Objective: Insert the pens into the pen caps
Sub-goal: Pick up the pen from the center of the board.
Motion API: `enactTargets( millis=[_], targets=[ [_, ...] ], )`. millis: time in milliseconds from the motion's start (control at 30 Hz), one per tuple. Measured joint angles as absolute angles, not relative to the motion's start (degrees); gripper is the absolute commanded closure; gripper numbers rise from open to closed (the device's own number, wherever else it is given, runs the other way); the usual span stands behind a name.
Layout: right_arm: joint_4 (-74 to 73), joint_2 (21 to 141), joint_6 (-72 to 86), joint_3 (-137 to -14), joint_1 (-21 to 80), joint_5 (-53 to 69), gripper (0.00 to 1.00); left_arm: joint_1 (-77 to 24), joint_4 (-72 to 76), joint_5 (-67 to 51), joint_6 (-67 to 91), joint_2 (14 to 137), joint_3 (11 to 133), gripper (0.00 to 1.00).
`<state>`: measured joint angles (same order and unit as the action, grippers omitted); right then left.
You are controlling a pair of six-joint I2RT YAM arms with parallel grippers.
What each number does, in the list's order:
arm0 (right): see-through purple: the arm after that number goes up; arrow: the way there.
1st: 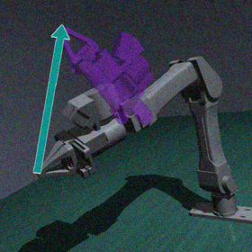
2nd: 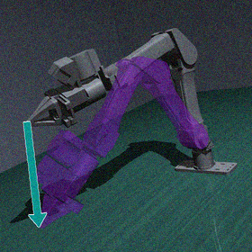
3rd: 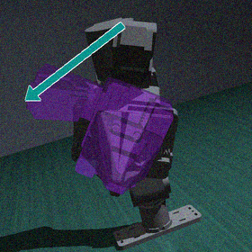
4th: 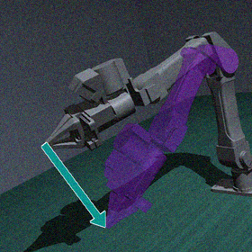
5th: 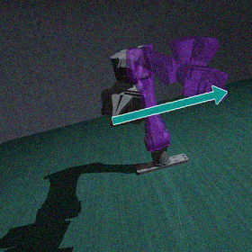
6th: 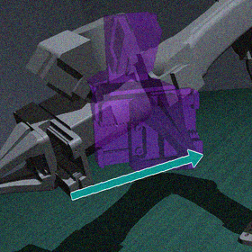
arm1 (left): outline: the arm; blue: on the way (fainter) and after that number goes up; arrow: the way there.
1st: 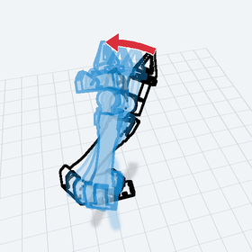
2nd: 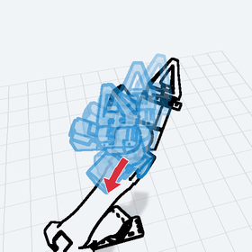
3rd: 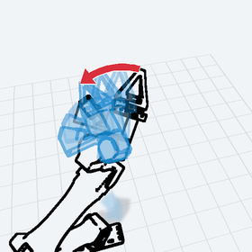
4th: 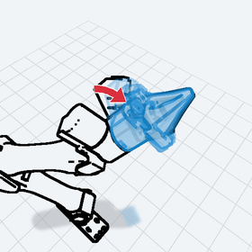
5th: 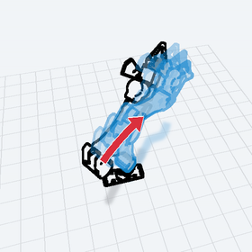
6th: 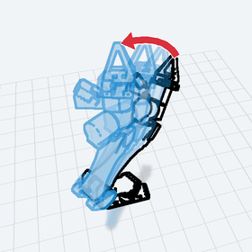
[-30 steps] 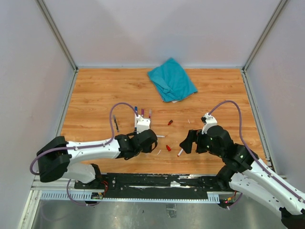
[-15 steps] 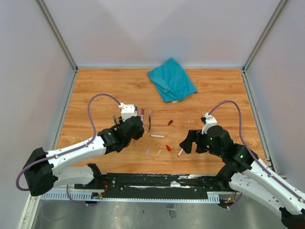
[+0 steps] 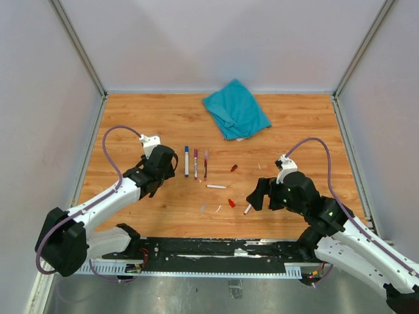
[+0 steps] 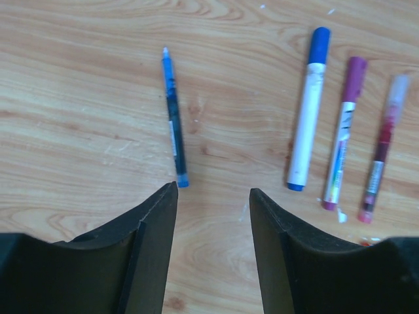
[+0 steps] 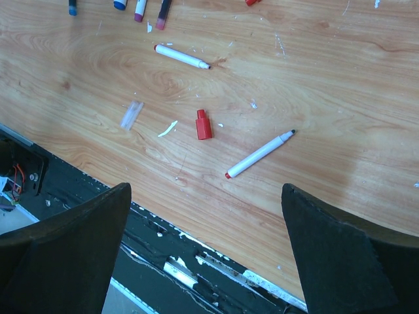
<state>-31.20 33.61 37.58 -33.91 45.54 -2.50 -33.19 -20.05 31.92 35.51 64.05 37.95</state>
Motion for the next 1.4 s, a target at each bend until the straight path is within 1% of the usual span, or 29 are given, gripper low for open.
enactTargets(
  millis=[100, 300, 567, 767, 900, 1033, 1133, 1400],
  targets=[
    [-31.18, 33.61, 37.58, -33.91, 45.54, -2.5, 0.03, -30.24, -19.51, 30.0, 34.63, 66.17, 37.15, 0.5],
    [-31.16, 33.61, 37.58, -33.91, 45.54, -2.5, 0.03, -25.3, -17.08, 26.3, 33.28, 71.46, 36.32, 0.51],
    [-31.16, 33.3, 37.58, -33.91, 45.54, -2.5, 0.03, -23.22, -13.37, 24.01, 32.12, 78.46, 36.32, 0.57],
    [-31.18, 32.84, 37.58, -33.91, 45.54, -2.5, 0.03, -21.76, -11.53, 22.74, 31.92, 81.03, 36.32, 0.63],
    [-31.2, 32.82, 37.58, -33.91, 45.54, -2.5, 0.03, -21.37, -10.26, 22.35, 31.7, 82.02, 36.32, 0.71],
    [-31.2, 32.77, 37.58, -33.89, 45.54, -2.5, 0.02, -21.08, -9.43, 22.35, 31.31, 82.37, 36.32, 0.77],
    [-31.2, 32.75, 37.6, -33.89, 45.54, -2.5, 0.02, -21.04, -8.93, 22.37, 31.22, 82.56, 36.32, 0.86],
    [-31.24, 32.4, 37.6, -33.89, 45.54, -2.5, 0.03, -20.97, -8.49, 22.0, 30.96, 82.46, 36.32, 0.99]
  ],
)
